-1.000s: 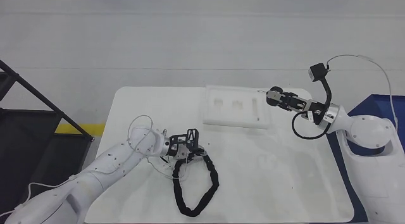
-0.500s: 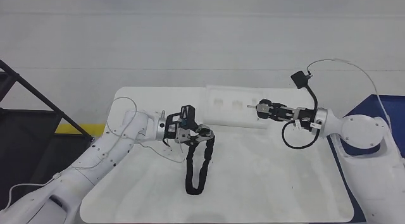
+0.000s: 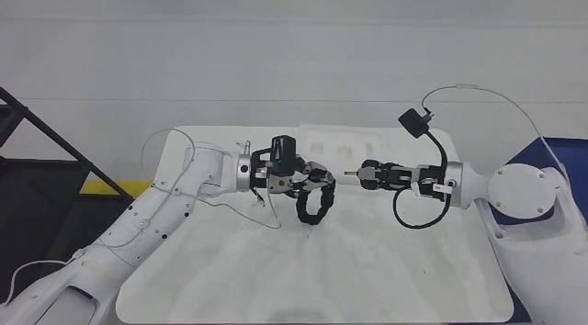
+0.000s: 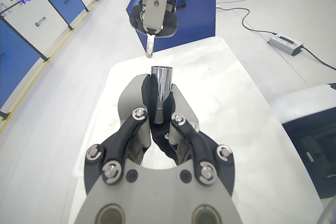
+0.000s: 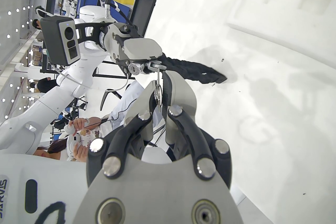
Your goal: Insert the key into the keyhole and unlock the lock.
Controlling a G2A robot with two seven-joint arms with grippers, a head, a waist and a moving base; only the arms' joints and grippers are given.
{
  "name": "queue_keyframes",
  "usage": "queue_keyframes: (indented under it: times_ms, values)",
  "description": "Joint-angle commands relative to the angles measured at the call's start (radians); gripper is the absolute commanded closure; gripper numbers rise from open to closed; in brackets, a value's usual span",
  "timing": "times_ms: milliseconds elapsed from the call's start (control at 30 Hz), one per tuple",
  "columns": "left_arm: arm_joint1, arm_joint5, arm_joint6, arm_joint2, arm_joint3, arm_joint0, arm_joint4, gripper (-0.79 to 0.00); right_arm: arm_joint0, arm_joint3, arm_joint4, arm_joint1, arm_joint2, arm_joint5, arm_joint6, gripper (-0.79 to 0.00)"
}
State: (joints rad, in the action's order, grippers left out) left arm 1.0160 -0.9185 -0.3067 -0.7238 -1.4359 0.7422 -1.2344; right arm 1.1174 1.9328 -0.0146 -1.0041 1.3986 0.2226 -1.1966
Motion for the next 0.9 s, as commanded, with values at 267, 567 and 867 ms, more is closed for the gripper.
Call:
queue_keyframes:
  times_ms: [267, 567, 867]
  values:
    - [0.001, 0.001, -0.010, 0.000, 0.001, 0.001, -0.001, 0.000, 0.000, 0.000, 0.005, 0.000, 0.002, -0.003, 0.002, 0.000]
    - [0.003, 0.013, -0.007, -0.007, -0.026, 0.024, -0.025, 0.000, -0.007, 0.114, -0.068, 0.012, -0.016, 0.032, -0.053, 0.000]
    - [0.017, 0.048, -0.086, 0.010, -0.034, 0.009, -0.208, 0.000, -0.048, 0.262, -0.248, 0.028, -0.070, 0.123, -0.130, 0.000]
